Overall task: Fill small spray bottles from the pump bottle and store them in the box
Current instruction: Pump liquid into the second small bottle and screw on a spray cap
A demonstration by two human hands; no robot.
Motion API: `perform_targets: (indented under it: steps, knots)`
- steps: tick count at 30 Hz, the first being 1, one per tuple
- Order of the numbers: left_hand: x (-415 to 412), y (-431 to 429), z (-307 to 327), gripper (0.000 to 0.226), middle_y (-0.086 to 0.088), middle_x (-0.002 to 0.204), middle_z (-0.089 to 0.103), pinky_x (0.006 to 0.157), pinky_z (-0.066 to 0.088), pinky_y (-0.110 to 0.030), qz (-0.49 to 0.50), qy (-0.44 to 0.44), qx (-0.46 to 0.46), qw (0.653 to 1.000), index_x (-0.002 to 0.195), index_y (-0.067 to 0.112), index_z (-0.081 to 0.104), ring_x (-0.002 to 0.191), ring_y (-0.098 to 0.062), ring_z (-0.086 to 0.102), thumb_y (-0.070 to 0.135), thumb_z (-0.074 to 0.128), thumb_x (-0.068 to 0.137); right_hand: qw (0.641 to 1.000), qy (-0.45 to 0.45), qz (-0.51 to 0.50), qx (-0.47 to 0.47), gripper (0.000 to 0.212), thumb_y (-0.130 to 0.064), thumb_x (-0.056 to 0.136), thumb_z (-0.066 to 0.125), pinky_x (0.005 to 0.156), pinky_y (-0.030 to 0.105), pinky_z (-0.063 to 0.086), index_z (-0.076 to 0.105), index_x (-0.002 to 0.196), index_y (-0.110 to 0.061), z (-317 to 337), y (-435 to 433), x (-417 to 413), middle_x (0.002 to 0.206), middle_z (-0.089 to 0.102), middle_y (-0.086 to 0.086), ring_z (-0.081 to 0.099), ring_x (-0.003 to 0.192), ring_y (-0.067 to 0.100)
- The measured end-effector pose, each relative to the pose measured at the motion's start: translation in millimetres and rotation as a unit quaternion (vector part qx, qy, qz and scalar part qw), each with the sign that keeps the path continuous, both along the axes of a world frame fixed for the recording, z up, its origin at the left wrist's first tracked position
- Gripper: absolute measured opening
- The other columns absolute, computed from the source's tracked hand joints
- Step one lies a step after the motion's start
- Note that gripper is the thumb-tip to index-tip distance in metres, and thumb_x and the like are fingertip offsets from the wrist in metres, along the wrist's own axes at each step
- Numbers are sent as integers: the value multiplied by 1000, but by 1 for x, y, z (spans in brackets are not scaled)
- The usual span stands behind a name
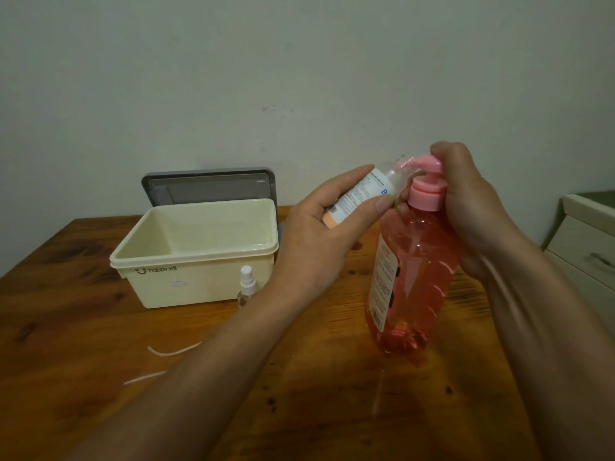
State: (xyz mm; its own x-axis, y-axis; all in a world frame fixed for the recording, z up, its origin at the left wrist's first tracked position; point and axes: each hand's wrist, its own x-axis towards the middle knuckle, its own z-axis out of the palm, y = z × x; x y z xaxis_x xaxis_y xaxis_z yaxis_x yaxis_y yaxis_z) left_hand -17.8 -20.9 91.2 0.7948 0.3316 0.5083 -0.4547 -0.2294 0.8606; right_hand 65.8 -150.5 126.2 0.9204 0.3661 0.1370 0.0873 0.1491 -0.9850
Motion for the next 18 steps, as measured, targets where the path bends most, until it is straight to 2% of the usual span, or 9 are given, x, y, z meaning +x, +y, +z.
perform_targets:
  steps: [2,5,7,11,14,18]
  knots:
    - [1,1,-1,41,2,113,65,64,57,-22,6,3,7,1000,126,29,62,97,-17,66,27,70,86,1000,-2,-5,4,63,-47,95,42,57,31,42,67,45,-19,0,1,0,52,59,5,50,51,20]
    - [2,1,1,42,-1,115,63,71,57,-25,12,-1,12,1000,126,32,62,98,-12,62,28,71,85,1000,1,5,-22,60,-66,91,42,55,28,47,66,69,-15,-1,-2,-1,56,60,5,55,49,18]
    - [3,1,2,42,-1,115,63,75,57,-26,9,-6,9,1000,125,32,61,96,-9,62,26,71,85,999,-3,2,-40,66,-72,88,41,54,27,49,63,71,-12,-1,-4,-1,56,60,5,57,47,17]
    - [3,3,-2,46,-1,117,62,79,57,-28,3,-2,24,1000,126,30,61,100,-11,63,20,75,83,1000,-4,-16,-10,61,-53,93,44,56,30,44,65,50,-16,0,0,-2,54,59,6,52,48,20]
    - [4,4,-4,47,0,118,62,78,57,-28,1,3,25,1000,126,28,61,101,-12,62,18,75,82,1000,-5,-10,14,54,-41,94,43,56,30,43,64,51,-16,0,0,-1,55,59,7,53,49,19]
    - [3,3,-1,47,7,112,63,70,53,-17,-11,-7,12,1000,127,26,60,93,0,61,14,74,83,1000,3,-2,-12,53,-63,91,45,54,27,47,64,74,-16,0,-1,-2,54,59,5,55,45,17]
